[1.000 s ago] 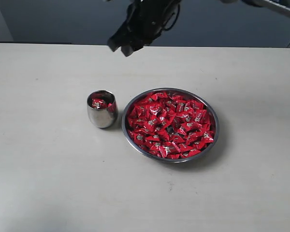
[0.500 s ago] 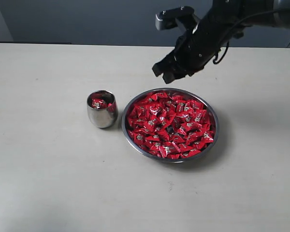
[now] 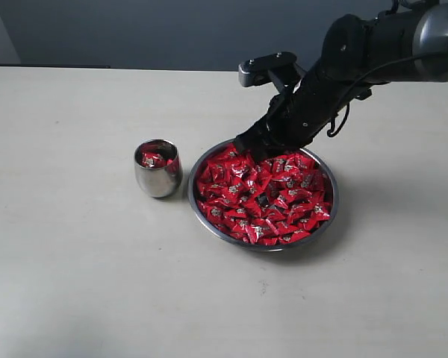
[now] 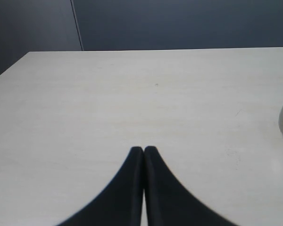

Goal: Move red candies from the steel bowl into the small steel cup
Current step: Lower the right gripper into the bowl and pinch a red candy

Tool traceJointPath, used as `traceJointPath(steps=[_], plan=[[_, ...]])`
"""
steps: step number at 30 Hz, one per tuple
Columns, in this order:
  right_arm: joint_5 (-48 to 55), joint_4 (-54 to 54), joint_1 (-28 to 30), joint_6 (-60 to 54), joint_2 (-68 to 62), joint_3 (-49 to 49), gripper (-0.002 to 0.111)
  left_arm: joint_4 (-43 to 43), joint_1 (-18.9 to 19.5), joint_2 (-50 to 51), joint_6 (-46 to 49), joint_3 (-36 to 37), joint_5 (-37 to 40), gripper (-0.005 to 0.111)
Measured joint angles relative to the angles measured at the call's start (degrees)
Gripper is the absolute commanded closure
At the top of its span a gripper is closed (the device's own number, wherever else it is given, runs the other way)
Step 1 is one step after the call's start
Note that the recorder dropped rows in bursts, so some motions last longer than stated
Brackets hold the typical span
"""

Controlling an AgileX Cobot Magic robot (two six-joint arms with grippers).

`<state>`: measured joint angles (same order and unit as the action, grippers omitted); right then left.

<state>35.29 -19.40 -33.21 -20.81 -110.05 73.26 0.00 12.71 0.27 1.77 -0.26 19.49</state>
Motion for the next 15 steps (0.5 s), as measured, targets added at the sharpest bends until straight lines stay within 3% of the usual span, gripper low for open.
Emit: traceJointPath(steps=[15], plan=[[0.12, 1.49, 0.0, 1.41, -6.34, 0.0, 0.072, 0.0, 0.0, 0.0, 0.0, 0.0, 0.0, 0.106]])
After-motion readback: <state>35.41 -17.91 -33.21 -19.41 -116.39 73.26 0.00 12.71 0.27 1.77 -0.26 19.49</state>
